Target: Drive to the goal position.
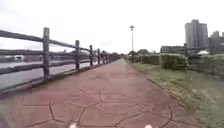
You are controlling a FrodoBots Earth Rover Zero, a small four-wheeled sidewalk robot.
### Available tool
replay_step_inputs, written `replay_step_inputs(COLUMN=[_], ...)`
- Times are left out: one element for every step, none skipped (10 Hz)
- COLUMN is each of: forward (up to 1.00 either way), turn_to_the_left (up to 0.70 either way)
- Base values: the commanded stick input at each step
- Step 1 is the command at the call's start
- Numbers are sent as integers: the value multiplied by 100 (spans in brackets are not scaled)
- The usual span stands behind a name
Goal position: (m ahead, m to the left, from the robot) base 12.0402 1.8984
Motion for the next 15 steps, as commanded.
replay_step_inputs(forward=[91, 91, 91, 91, 91, 91, 91, 91, 91, 91, 91, 91, 91, 91, 91], turn_to_the_left=[-36, -36, -10, 0, 0, 0, 0, 0, 0, 0, 0, 0, 0, -1, -32])
